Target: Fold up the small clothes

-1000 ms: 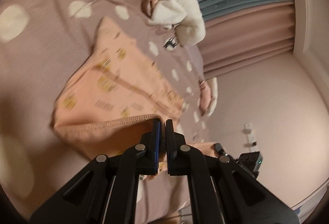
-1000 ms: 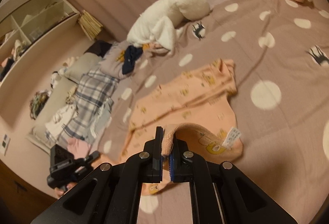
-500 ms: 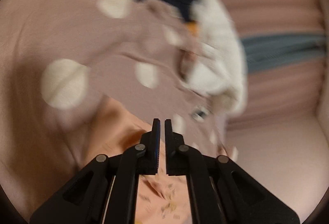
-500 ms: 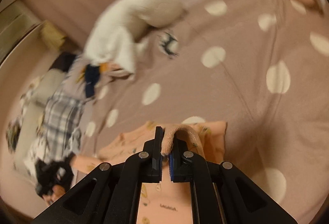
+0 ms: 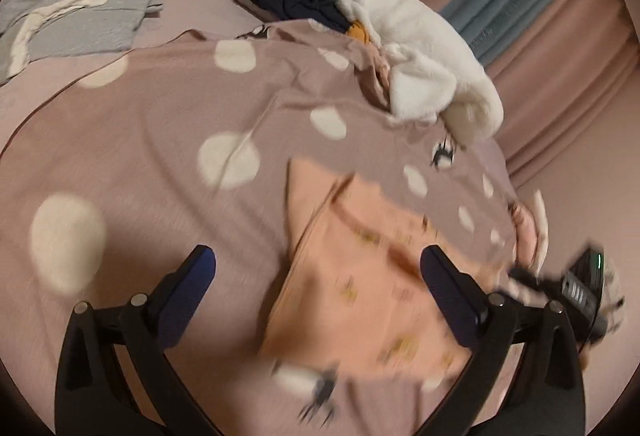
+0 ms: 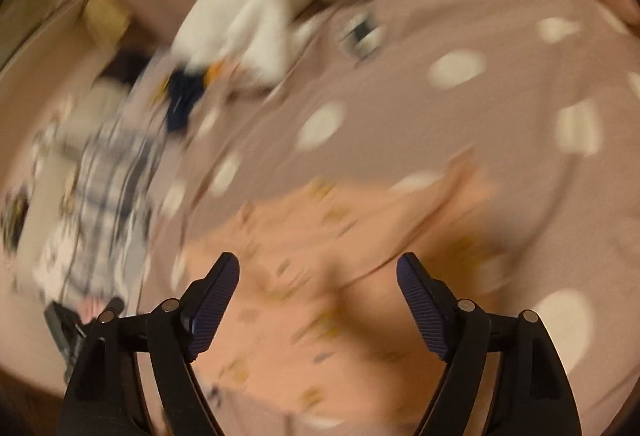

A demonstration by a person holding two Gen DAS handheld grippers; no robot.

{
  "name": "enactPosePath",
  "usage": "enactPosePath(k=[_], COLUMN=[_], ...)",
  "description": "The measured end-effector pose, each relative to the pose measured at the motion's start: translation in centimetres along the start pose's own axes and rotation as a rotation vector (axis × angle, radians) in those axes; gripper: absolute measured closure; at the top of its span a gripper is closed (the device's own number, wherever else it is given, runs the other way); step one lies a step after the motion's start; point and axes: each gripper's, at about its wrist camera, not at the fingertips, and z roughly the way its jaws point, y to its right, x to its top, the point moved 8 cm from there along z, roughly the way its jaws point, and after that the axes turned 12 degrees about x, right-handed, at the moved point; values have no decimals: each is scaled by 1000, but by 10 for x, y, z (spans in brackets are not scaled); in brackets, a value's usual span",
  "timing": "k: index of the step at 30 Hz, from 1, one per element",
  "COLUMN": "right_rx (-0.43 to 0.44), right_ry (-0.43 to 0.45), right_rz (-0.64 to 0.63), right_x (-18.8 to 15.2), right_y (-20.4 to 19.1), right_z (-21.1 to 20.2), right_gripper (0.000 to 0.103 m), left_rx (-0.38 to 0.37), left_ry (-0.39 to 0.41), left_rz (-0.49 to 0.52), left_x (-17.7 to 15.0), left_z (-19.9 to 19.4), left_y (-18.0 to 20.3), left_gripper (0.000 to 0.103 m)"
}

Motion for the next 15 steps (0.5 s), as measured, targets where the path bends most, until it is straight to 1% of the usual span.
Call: enactPosePath(k=[1, 2, 4, 5, 7, 8, 9, 10, 12, 14, 15], right_rx=[36, 68, 107, 94, 68, 64, 56, 40, 20, 11, 23], right_ry=[-51, -97, -194, -228, -258, -253, -227, -191, -130, -62, -45], right_rz=[-11, -20, -36, -27, 7, 20, 19, -5, -57, -57, -43], right_x=[-12, -21, -45, -52, -57, -55, -48, -36, -8, 22, 26], right_y=[-14, -24, -43, -45, -43, -42, -43, -46, -54, -61, -64], right_z=[17, 34, 70, 89, 116, 125, 131, 134, 139, 143, 142], right_gripper=[21, 21, 21, 21, 21, 21, 21, 21, 21, 21, 21], left_rx=[-23, -35, -64, -58, -36, -46, -58, -75, -88, -83, -85], left_ry=[-8, -11, -1, -4, -35, -46, -51, -50, -47, -59, -62], left_rz=[4, -9, -59, -80, -105, -94, -77, -65, -76, -82, -82], left_x=[-15, -22, -35, -40, -47, -49, -50, -50, -49, -46, -46], left_z=[-3, -2, 1, 5, 10, 10, 9, 7, 5, 8, 9], left_y=[-7, -10, -23, -29, -41, -42, -42, -43, -46, -48, -49], left_gripper=[1, 1, 1, 1, 1, 1, 1, 1, 1, 1, 1])
